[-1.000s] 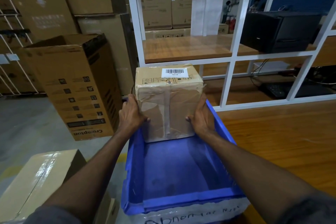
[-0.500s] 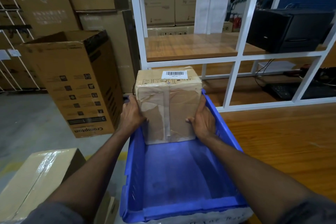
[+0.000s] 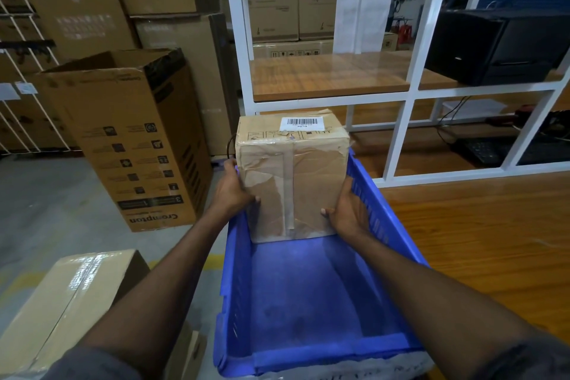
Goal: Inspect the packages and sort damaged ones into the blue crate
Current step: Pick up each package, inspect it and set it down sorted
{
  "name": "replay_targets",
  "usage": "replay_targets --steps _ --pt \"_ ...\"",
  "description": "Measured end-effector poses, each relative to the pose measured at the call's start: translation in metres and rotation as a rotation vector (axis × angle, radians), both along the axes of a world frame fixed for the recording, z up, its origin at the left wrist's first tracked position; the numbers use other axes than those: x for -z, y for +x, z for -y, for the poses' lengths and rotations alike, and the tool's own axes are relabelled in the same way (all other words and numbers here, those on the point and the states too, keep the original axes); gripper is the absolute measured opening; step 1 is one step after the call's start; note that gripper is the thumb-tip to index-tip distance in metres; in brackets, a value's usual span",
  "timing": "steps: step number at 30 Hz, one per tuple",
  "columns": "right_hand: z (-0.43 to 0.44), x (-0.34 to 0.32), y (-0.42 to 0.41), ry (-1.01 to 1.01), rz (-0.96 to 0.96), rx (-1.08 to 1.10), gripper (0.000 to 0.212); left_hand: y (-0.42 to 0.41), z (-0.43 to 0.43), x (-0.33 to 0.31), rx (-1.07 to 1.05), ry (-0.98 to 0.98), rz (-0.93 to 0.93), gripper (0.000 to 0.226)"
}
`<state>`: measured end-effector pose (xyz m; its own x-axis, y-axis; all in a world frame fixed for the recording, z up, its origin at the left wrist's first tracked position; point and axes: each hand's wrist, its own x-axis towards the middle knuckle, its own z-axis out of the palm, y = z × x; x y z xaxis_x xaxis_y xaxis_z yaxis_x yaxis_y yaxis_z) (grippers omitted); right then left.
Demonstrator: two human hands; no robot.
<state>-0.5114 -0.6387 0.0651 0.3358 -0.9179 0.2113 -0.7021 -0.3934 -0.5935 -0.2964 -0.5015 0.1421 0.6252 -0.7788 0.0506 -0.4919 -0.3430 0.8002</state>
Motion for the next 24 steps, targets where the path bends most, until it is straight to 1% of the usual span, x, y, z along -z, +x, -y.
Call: replay_targets --steps 3,8,11,17,22,24 --pt "-0.003 0.002 -0.001 -0.021 0.060 0.009 0.099 0.001 -0.006 0.000 0.053 -0.028 0.025 0.109" --pt "-0.003 0.007 -0.002 0.015 0.145 -0.008 0.104 0.003 -0.010 -0.001 0.127 -0.047 0.025 0.105" --pt "-0.004 0.010 -0.004 0.033 0.164 -0.015 0.104 0.004 -0.012 -0.001 0.150 -0.057 0.011 0.103" --pt "-0.004 0.007 -0.006 0.044 0.083 -0.018 0.097 0.004 -0.017 -0.004 0.174 -0.050 -0.006 0.118" --pt "-0.007 0.001 -0.001 0.076 0.030 0.014 0.099 0.001 -0.016 -0.004 0.173 0.010 0.029 0.106" --pt "-0.006 -0.001 0.000 0.098 0.030 0.012 0.102 0.000 -0.017 -0.003 0.161 0.013 0.004 0.100"
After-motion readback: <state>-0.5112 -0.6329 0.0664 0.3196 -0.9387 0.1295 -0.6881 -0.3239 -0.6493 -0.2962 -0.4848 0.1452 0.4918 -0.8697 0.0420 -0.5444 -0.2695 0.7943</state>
